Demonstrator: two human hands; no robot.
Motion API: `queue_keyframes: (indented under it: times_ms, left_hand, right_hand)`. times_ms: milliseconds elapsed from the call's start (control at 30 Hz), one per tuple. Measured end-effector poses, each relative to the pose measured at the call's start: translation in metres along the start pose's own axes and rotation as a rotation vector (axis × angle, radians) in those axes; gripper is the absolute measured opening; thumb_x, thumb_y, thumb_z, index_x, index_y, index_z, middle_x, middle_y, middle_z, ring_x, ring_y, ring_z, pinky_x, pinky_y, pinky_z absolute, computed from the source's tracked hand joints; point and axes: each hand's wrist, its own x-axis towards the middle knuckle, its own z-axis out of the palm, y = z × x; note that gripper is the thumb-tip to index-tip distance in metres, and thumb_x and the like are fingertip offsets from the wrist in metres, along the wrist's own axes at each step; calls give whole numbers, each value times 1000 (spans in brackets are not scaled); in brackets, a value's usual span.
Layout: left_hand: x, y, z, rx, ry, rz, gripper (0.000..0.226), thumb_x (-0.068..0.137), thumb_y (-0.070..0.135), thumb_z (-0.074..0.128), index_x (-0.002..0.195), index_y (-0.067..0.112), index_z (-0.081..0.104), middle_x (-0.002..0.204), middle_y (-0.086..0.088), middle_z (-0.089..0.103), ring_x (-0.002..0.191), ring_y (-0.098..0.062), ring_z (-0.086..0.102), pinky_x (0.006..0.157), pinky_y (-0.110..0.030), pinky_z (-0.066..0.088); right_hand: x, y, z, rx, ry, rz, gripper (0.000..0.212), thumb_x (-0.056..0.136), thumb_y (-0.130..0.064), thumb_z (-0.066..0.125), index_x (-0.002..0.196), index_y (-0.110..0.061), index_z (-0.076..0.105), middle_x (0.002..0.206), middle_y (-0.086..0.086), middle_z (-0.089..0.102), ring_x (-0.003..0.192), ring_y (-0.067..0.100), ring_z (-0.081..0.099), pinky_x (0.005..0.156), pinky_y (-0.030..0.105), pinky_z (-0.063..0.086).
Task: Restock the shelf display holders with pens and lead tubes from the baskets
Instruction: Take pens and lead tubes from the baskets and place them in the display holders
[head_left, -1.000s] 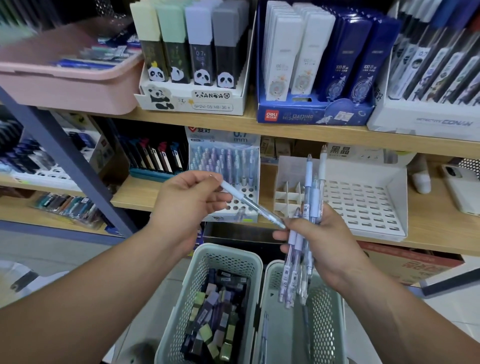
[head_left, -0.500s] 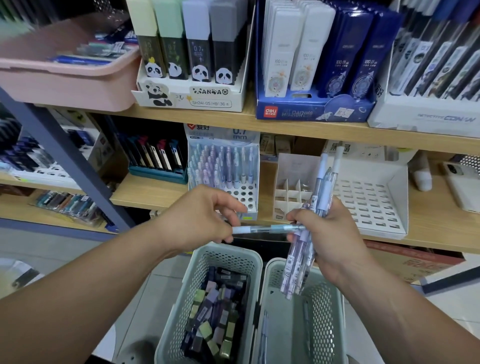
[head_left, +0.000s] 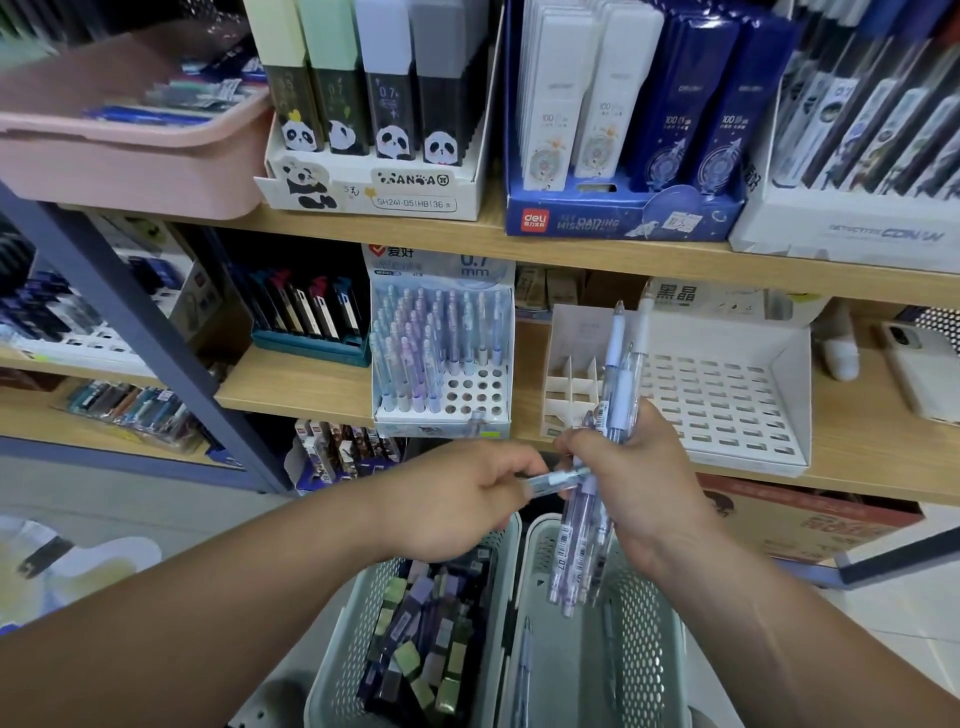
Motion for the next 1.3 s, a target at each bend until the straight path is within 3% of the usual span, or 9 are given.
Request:
queue_keyframes:
  times_ms: [100, 267, 367, 533, 633, 833, 967, 1167, 1300]
  left_hand:
    - [3, -1, 2, 30, -4, 48, 8, 105, 27, 49, 106, 26, 57, 75, -4, 55, 63, -17, 44, 60, -31, 39]
    - [8, -5, -2, -52, 101, 129, 10, 105, 28, 49, 101, 36, 51, 69, 14, 54, 53, -8, 40, 50, -29, 36]
    - [12, -7, -11, -161, 233, 154, 6, 104, 38, 48, 99, 41, 50, 65, 15, 53, 54, -10, 38, 49, -29, 35]
    - [23, -10, -23, -286, 541, 171, 10, 104, 26, 53, 96, 22, 56, 70, 2, 55, 59, -16, 51, 57, -27, 45]
    - [28, -11, -34, -49, 703, 168, 5, 97, 22, 64, 95, 19, 68, 91, 2, 58, 79, -1, 52, 78, -16, 43]
    - [32, -3, -57, 174, 970, 224, 11, 92, 22, 72, 85, 15, 68, 78, 2, 59, 69, -9, 54, 67, -18, 45]
    - [37, -8, -61, 227, 1037, 161, 22, 86, 21, 77, 70, 13, 65, 61, 8, 60, 53, -6, 54, 57, -27, 51]
    - [46, -18, -68, 339, 1008, 128, 16, 86, 25, 77, 83, 9, 75, 76, 6, 69, 70, -14, 65, 75, -34, 56]
    - [50, -21, -71, 430, 960, 85, 19, 87, 28, 76, 90, 9, 76, 78, 10, 66, 70, -22, 67, 72, -32, 54]
  right_hand:
    - [-1, 0, 1, 5, -34, 3, 19, 84, 6, 66, 101, 3, 59, 84, 26, 68, 63, 24, 66, 56, 39, 57]
    - [3, -5, -6, 137, -6, 88, 25, 87, 4, 68, 109, -1, 56, 81, 18, 68, 57, 20, 66, 51, 34, 56]
    - [6, -6, -14, 218, 10, 130, 27, 87, 4, 68, 110, -5, 55, 88, 21, 68, 59, 21, 66, 57, 36, 57]
    - [2, -1, -17, 169, -40, 123, 28, 88, 5, 67, 113, 1, 54, 85, 21, 67, 58, 22, 64, 54, 35, 55]
    - [-1, 0, -16, 139, -99, 118, 25, 88, 7, 64, 109, 0, 53, 76, 15, 68, 57, 23, 64, 51, 34, 52]
    - [-5, 3, -18, 79, -171, 108, 26, 85, 7, 66, 101, -6, 52, 71, 12, 65, 54, 23, 61, 48, 31, 48]
    - [-3, 6, -21, 79, -176, 107, 26, 83, 6, 67, 99, -9, 54, 76, 16, 64, 55, 25, 61, 51, 34, 49]
    - [0, 7, -27, 68, -182, 108, 28, 80, 4, 70, 101, -8, 54, 81, 20, 61, 56, 26, 61, 51, 33, 49]
    - [2, 8, -26, 67, -189, 120, 28, 82, 5, 70, 99, -9, 54, 77, 15, 61, 56, 24, 61, 52, 33, 50]
